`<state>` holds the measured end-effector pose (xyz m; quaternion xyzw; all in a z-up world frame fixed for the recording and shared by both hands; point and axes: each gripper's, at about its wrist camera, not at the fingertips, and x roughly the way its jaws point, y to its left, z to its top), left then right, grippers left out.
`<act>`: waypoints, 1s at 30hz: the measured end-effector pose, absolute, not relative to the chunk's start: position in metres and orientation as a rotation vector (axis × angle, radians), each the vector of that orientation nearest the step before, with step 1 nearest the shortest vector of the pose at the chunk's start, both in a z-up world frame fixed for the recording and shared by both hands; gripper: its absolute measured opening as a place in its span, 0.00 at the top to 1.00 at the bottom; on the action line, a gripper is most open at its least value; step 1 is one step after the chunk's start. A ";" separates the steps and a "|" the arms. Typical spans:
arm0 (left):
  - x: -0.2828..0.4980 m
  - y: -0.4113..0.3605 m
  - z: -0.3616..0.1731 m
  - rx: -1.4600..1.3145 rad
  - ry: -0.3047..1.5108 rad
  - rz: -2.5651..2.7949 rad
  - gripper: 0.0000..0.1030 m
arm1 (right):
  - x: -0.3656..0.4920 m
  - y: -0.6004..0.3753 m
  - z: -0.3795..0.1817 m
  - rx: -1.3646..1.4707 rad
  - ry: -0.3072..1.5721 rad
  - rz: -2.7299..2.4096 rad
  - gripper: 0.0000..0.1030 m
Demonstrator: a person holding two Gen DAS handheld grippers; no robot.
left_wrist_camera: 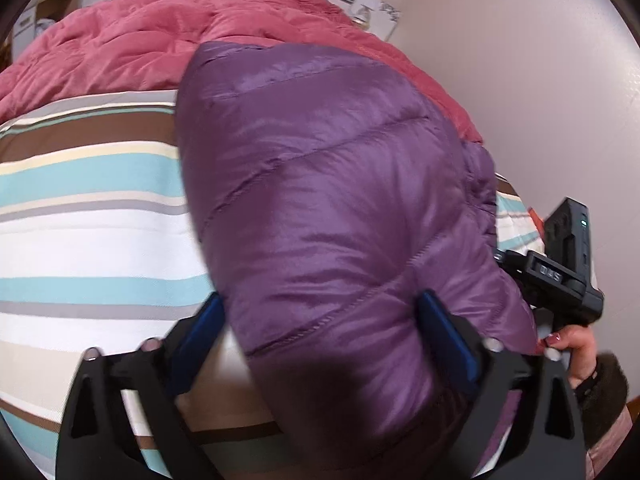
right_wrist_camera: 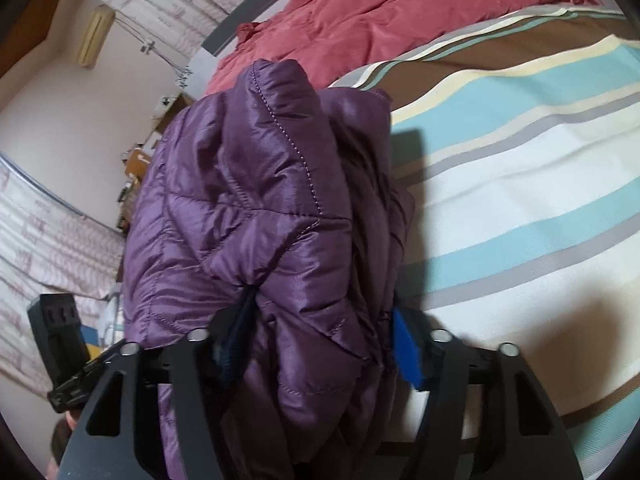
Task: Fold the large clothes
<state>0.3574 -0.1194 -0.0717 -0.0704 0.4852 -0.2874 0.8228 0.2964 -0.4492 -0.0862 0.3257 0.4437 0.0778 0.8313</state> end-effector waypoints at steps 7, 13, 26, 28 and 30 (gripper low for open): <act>0.342 -0.124 -0.056 -0.080 0.977 -0.612 0.39 | 0.290 -0.443 -0.076 0.673 0.887 0.186 0.66; 0.327 -0.123 -0.040 -0.035 0.918 -0.600 0.50 | 0.280 -0.437 -0.060 0.668 0.818 0.201 0.71; 0.276 -0.101 -0.002 0.028 0.774 -0.592 0.54 | 0.244 -0.420 -0.031 0.685 0.734 0.254 0.71; 0.266 -0.090 0.002 0.025 0.762 -0.589 0.54 | 0.237 -0.411 -0.026 0.673 0.724 0.264 0.71; 0.260 -0.080 0.003 0.013 0.756 -0.582 0.54 | 0.230 -0.401 -0.021 0.659 0.718 0.275 0.71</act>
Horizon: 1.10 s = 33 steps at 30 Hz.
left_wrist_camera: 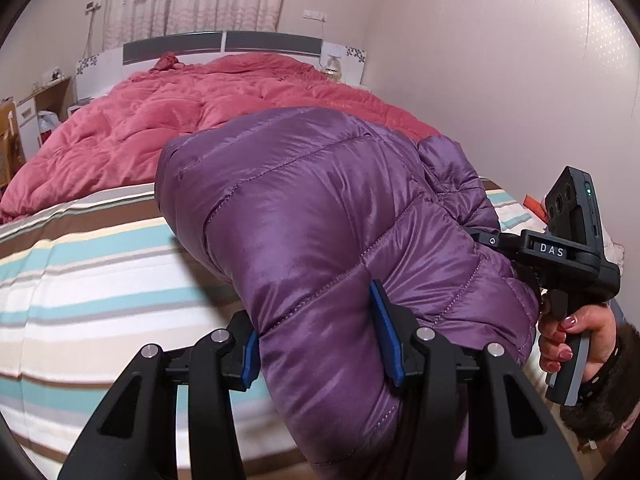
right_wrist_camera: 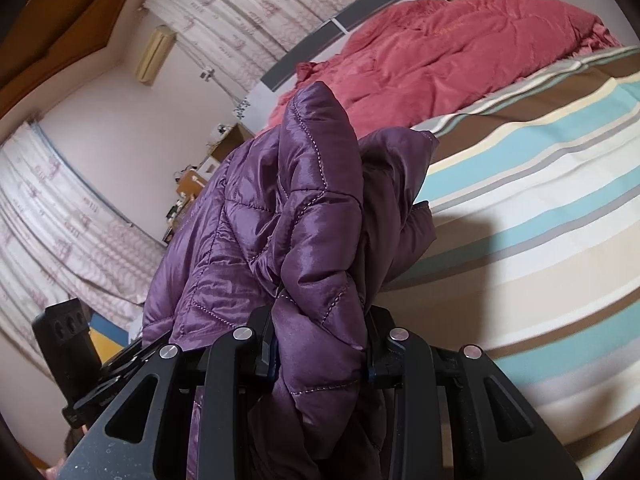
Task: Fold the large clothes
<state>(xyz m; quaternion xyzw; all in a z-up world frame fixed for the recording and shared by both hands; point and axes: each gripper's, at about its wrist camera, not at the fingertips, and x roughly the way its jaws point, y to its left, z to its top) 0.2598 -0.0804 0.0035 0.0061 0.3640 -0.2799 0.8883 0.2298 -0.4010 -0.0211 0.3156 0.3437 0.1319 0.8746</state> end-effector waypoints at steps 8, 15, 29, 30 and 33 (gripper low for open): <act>0.227 -0.025 0.002 -0.026 0.745 -0.520 0.54 | 0.218 -0.352 -0.008 0.617 0.709 0.337 0.71; 0.209 0.021 -0.016 -0.037 0.743 -0.461 0.54 | 0.203 -0.300 -0.012 0.561 0.722 0.359 0.71; 0.199 0.056 -0.065 -0.085 0.761 -0.396 0.44 | 0.190 -0.266 -0.047 0.470 0.780 0.264 0.62; 0.196 0.056 -0.064 -0.083 0.759 -0.393 0.44 | 0.188 -0.265 -0.046 0.474 0.780 0.257 0.59; 0.186 0.058 -0.057 -0.070 0.744 -0.383 0.43 | 0.174 -0.264 -0.042 0.464 0.769 0.225 0.55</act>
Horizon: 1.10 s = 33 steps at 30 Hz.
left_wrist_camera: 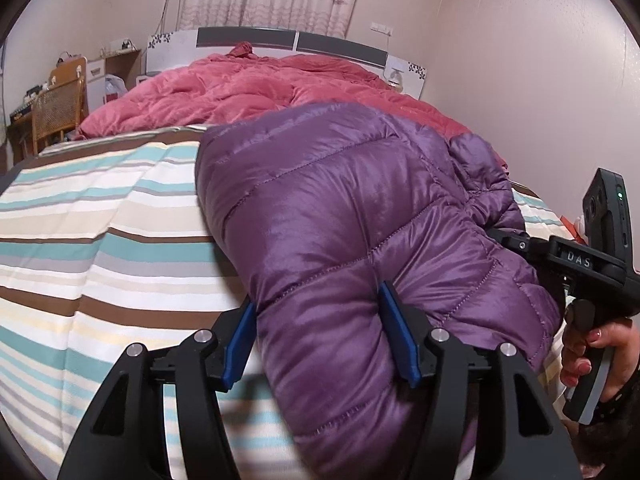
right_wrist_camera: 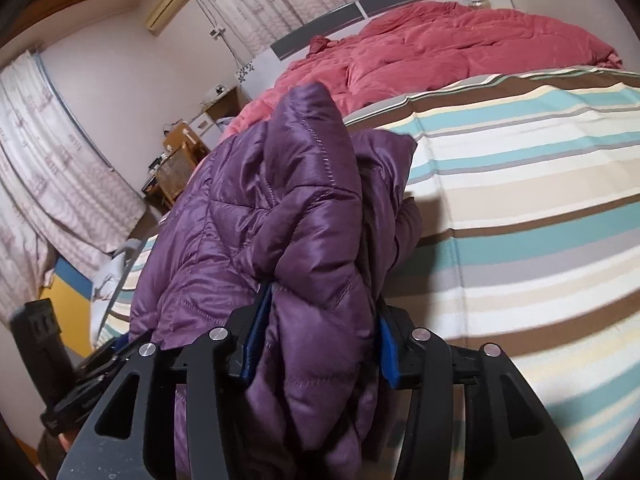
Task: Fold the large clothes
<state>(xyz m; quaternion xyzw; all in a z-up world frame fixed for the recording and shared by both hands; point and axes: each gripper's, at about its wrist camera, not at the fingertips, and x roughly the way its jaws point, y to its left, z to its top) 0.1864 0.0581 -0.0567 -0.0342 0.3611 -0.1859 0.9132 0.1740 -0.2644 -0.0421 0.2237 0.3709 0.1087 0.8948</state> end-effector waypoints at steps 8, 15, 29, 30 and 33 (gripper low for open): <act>0.152 0.061 -0.048 -0.010 0.678 -0.410 0.41 | 0.134 -0.254 -0.035 0.389 0.751 0.218 0.55; 0.151 0.074 -0.074 0.032 0.726 -0.384 0.38 | 0.127 -0.230 -0.052 0.299 0.800 0.232 0.55; 0.148 0.076 -0.035 -0.021 0.684 -0.307 0.26 | 0.106 -0.264 -0.002 0.346 0.642 0.172 0.53; 0.153 0.075 -0.028 -0.030 0.680 -0.298 0.25 | 0.107 -0.265 0.003 0.341 0.629 0.169 0.53; 0.168 0.067 -0.015 -0.026 0.673 -0.288 0.24 | 0.127 -0.254 0.025 0.317 0.600 0.188 0.53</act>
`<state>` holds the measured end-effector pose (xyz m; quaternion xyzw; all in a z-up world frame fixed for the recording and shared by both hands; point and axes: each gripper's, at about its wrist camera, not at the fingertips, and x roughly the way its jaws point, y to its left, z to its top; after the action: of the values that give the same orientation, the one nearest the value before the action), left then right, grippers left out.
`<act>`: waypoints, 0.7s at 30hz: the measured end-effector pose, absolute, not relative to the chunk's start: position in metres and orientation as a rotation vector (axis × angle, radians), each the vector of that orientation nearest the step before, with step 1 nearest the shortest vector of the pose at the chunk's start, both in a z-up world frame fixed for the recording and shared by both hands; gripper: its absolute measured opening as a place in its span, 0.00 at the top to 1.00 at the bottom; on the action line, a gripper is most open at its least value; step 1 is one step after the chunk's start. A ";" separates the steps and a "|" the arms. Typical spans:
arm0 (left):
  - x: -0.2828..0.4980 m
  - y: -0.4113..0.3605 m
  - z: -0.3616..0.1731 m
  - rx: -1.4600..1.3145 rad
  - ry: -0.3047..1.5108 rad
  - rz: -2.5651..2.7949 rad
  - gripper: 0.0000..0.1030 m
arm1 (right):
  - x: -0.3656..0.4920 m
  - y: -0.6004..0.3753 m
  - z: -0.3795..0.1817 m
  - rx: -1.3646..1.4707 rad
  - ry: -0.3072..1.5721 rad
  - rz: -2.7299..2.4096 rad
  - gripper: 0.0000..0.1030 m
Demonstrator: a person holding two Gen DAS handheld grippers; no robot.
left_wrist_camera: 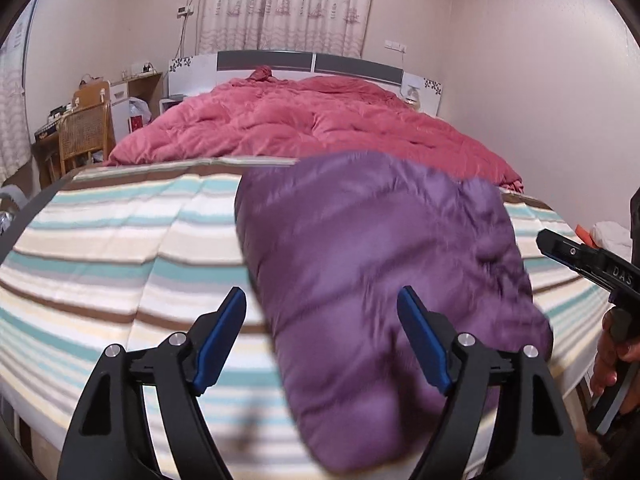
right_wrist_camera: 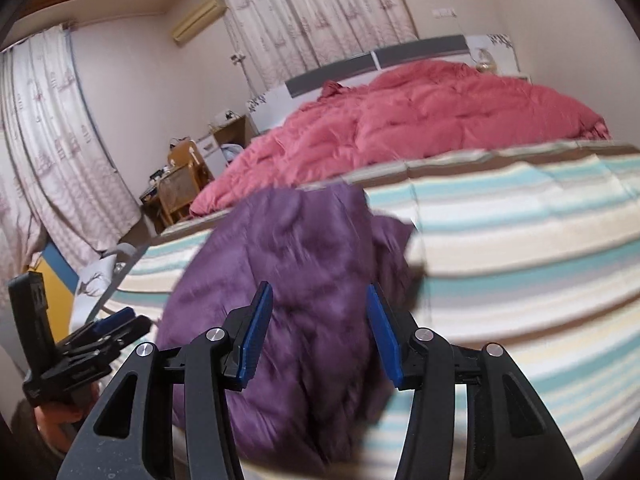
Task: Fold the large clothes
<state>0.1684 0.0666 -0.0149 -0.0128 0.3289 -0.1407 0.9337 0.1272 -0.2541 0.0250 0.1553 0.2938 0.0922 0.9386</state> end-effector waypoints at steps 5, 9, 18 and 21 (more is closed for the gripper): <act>0.211 0.036 -0.004 0.059 0.699 -0.257 0.24 | 0.175 -0.225 0.037 0.218 0.612 0.197 0.53; 0.240 0.015 -0.011 0.136 0.724 -0.252 0.24 | 0.215 -0.213 0.021 0.202 0.692 0.186 0.57; 0.265 -0.001 -0.045 0.132 0.775 -0.284 0.18 | 0.226 -0.227 -0.037 0.203 0.776 0.084 0.63; 0.276 -0.005 -0.055 0.131 0.806 -0.293 0.17 | 0.236 -0.228 -0.045 0.215 0.792 0.075 0.65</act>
<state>0.2758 -0.0050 -0.0548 0.0632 0.3905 -0.1418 0.9074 0.2357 -0.2284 -0.0455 0.1046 0.3849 0.0362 0.9163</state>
